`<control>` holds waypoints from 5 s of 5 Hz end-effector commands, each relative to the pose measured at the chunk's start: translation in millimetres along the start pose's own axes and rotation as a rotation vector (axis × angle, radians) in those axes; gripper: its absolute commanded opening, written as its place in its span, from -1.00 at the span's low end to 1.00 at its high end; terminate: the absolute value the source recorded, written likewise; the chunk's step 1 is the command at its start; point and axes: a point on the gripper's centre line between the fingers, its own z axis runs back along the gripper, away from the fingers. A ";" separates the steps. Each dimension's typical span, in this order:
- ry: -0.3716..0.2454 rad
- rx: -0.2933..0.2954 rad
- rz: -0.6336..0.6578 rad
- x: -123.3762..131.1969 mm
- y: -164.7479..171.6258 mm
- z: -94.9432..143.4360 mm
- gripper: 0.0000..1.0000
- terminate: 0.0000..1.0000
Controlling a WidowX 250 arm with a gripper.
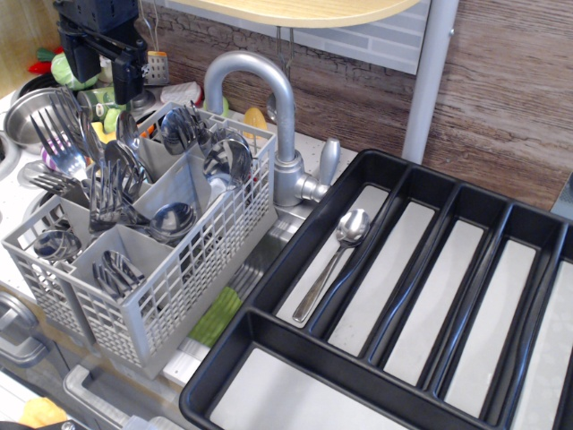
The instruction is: Put small spoon from basket to tray
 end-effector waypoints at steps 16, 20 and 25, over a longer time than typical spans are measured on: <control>0.358 0.111 0.251 11.5 -133.2 157.1 -1.00 -1.00; 0.323 -0.096 0.259 -8.4 -161.2 75.6 -1.00 -1.00; 0.207 0.039 0.307 -0.1 -213.7 -4.1 -1.00 -1.00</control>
